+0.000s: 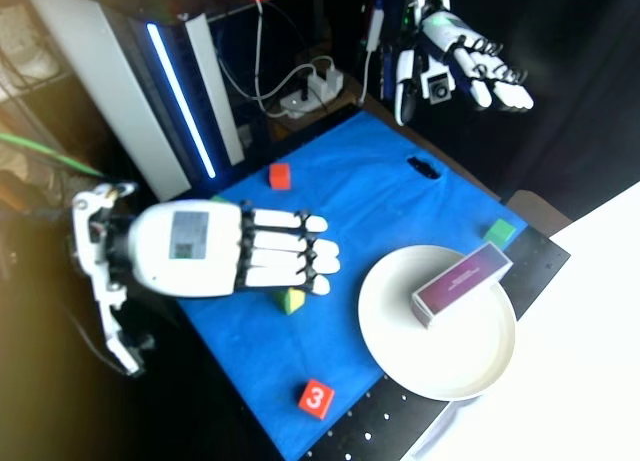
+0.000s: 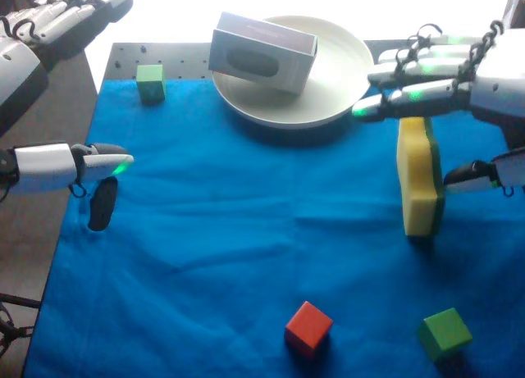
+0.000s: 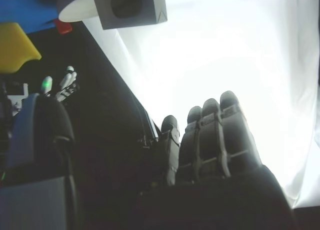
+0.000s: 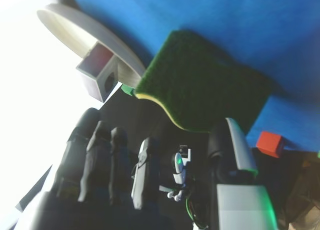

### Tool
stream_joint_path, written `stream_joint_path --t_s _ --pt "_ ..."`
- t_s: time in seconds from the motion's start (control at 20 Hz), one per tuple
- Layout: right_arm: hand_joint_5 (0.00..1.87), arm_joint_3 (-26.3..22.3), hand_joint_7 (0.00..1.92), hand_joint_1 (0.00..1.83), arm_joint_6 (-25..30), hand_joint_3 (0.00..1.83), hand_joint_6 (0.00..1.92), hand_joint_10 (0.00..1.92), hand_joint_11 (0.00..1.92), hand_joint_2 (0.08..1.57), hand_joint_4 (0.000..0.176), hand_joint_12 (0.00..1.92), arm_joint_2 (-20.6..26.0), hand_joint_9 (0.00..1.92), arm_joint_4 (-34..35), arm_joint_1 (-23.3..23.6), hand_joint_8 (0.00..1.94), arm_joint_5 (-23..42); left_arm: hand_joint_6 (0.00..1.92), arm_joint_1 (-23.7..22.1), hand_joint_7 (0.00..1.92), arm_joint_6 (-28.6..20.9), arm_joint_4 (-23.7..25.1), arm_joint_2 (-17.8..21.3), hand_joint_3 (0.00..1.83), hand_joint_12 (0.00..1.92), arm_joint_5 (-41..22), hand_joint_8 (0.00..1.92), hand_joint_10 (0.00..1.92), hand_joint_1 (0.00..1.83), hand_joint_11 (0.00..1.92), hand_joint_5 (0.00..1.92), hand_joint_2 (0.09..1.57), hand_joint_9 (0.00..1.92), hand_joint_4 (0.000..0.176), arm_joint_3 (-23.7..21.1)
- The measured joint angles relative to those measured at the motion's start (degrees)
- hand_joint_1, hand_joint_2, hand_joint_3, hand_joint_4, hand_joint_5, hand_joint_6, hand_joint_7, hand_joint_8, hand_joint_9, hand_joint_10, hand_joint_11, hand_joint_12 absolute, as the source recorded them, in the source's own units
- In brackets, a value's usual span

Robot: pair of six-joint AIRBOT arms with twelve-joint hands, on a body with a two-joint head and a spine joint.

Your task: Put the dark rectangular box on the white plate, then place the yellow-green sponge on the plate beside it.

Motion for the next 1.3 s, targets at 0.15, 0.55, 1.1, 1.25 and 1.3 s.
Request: stream_joint_path --t_s 0.15,0.55,1.1,1.25,1.3 --pt "0.78 0.2 0.65 1.17 0.1 0.0 0.07 0.07 0.24 1.03 0.0 1.18 -1.1 0.65 -0.3 0.0 0.03 -0.5 0.0 0.1 0.0 0.0 0.0 0.0 0.0 0.0 -0.1 0.0 0.0 1.02 0.0 0.08 0.93 0.0 0.106 0.0" --pt "0.82 0.7 0.84 1.18 0.1 0.0 1.23 1.69 0.83 1.19 0.015 1.82 -1.2 0.78 0.2 0.0 1.33 -1.0 0.0 0.4 0.0 -0.1 0.1 0.0 0.0 0.0 -0.7 0.0 0.0 1.04 0.0 0.08 0.94 0.0 0.116 -0.4" --pt "0.89 1.0 1.1 1.23 -5.6 0.0 1.08 1.05 0.87 1.11 0.0 1.46 -3.9 0.97 21.3 0.0 0.9 7.5 0.01 1.1 0.06 -0.4 -0.1 -0.1 0.0 0.0 -1.1 0.02 0.0 0.97 0.0 0.12 0.94 0.0 0.086 -0.4" --pt "0.91 4.2 1.13 1.24 -5.9 0.0 1.04 0.92 0.87 1.1 0.0 1.36 -6.6 1.03 24.0 0.0 0.84 8.4 0.01 1.1 0.05 -0.5 0.0 -0.4 0.0 0.0 -1.3 0.01 0.0 0.92 0.0 0.12 0.94 0.0 0.117 -0.4" --pt "0.93 5.6 1.15 1.25 -6.0 0.0 1.02 0.9 0.86 1.09 0.0 1.36 -7.9 1.04 25.4 0.0 0.8 8.2 0.01 1.1 0.06 -0.6 -0.1 -0.4 0.0 0.0 -1.2 0.01 0.0 0.93 0.0 0.12 0.94 0.0 0.117 -0.6"
